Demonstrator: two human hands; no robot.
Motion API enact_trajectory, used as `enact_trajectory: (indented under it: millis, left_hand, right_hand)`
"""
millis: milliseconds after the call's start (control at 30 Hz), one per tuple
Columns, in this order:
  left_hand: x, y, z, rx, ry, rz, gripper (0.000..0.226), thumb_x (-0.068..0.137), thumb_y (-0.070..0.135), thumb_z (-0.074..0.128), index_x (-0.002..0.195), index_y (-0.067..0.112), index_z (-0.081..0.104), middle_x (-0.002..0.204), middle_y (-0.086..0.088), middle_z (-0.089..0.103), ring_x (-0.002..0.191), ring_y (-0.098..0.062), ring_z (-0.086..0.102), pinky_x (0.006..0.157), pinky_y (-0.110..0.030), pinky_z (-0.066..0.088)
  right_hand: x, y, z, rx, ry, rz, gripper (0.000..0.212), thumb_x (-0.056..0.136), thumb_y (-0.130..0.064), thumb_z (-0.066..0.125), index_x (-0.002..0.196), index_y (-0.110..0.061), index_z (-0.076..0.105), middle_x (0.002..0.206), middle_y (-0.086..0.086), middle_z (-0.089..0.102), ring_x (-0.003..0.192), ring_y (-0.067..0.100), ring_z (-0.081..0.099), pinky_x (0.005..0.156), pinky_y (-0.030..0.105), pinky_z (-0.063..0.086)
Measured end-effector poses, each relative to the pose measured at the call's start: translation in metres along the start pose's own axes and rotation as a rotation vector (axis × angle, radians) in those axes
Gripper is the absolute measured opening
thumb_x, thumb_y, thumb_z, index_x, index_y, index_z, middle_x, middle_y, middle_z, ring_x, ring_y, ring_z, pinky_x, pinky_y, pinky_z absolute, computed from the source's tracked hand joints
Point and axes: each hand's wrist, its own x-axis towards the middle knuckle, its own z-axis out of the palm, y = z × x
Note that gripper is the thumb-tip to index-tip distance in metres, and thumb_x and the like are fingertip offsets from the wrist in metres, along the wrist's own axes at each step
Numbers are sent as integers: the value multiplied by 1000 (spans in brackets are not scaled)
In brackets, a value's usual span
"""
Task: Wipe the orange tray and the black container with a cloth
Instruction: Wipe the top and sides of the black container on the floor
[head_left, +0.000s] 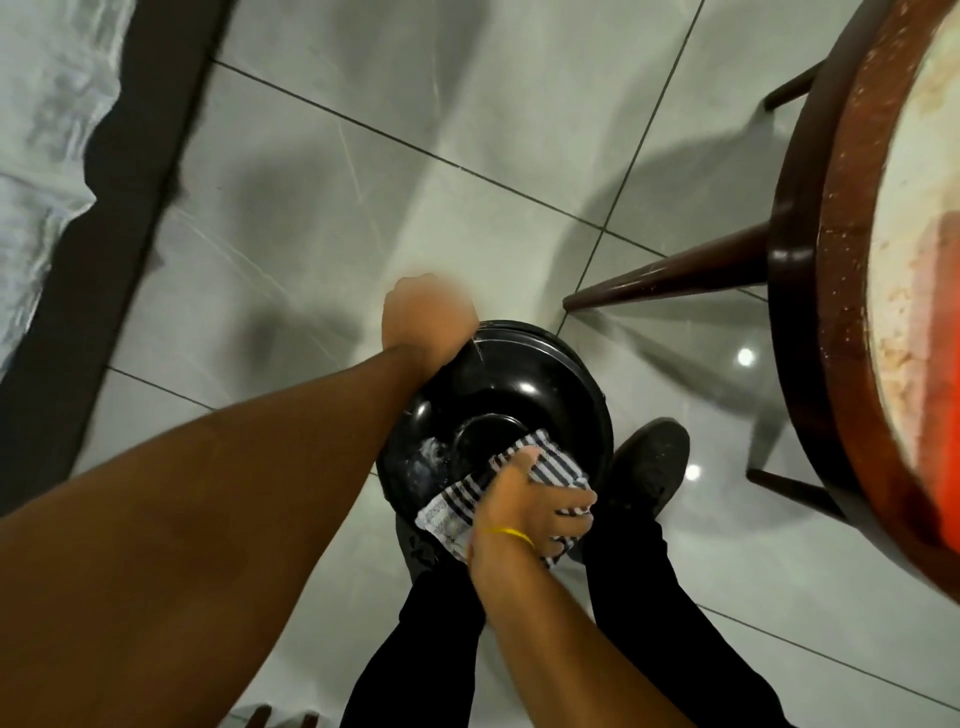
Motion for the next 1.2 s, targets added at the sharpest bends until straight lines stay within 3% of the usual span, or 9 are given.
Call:
enact_trajectory:
  millis: [67, 133, 300, 433, 600, 767, 900, 1067, 1200]
  left_hand:
    - [1, 0, 1, 41, 12, 19, 37, 88, 22, 53, 56, 8, 41, 53, -7, 44, 49, -22, 41, 46, -29, 26]
    - [0, -1, 1, 66, 32, 61, 39, 90, 24, 51, 55, 10, 41, 53, -6, 44, 50, -23, 44, 48, -30, 27]
    - [-1, -1, 2, 140, 67, 119, 38, 96, 32, 46, 65, 12, 55, 57, -3, 50, 58, -29, 55, 59, -34, 41]
    - [2, -4, 5, 190, 90, 117, 37, 97, 35, 44, 71, 14, 59, 63, -5, 57, 62, -30, 57, 61, -34, 41]
    - [4, -3, 11, 199, 62, 99, 32, 94, 34, 44, 72, 15, 58, 71, -7, 58, 68, -31, 57, 64, -34, 37]
    - [3, 0, 16, 177, 32, 82, 28, 90, 32, 45, 68, 15, 51, 72, -8, 55, 71, -34, 55, 63, -34, 38]
    - [3, 1, 13, 168, 34, 84, 30, 90, 32, 45, 66, 16, 50, 66, -5, 52, 68, -32, 57, 60, -33, 38]
    - [3, 0, 13, 172, 26, 111, 37, 95, 33, 47, 62, 18, 47, 58, -1, 51, 56, -19, 53, 52, -27, 33]
    - [4, 0, 12, 187, 6, 133, 35, 94, 34, 48, 63, 17, 49, 60, -1, 51, 56, -19, 52, 53, -27, 33]
  right_hand:
    - [-13, 13, -49, -289, -65, -335, 103, 97, -63, 54, 167, -14, -3, 176, 13, -5, 161, 42, 10, 120, 64, 29]
    - [-8, 31, -88, -624, -16, -996, 99, 94, -59, 54, 169, -19, 3, 177, 11, -4, 164, 38, 4, 123, 65, 27]
    - [49, 3, -101, -1486, -671, -2445, 84, 92, -43, 61, 164, -21, 25, 178, 8, 2, 164, 37, -2, 127, 69, 7]
    - [85, -46, -48, -1726, -660, -2997, 69, 106, -48, 40, 167, -23, 20, 179, 6, 1, 165, 33, -7, 129, 67, 0]
    - [92, -43, -21, -1620, -677, -3057, 65, 108, -50, 31, 166, -23, 23, 178, 4, 12, 165, 29, -1, 129, 64, 2]
    - [79, -27, -14, -1437, -721, -2825, 67, 106, -52, 38, 164, -21, 30, 177, 5, 18, 165, 28, 5, 129, 65, 5]
    - [65, -24, -12, -1234, -576, -2538, 69, 106, -59, 37, 167, -28, 22, 178, 3, 14, 165, 28, 4, 131, 63, 3]
    - [38, -10, 3, -898, -153, -2015, 67, 106, -62, 34, 163, -27, 34, 172, 3, 33, 164, 26, 16, 130, 64, 10]
    - [18, 5, 17, -767, -132, -1843, 59, 106, -58, 40, 152, -22, 50, 166, 2, 43, 164, 28, 18, 130, 65, 10]
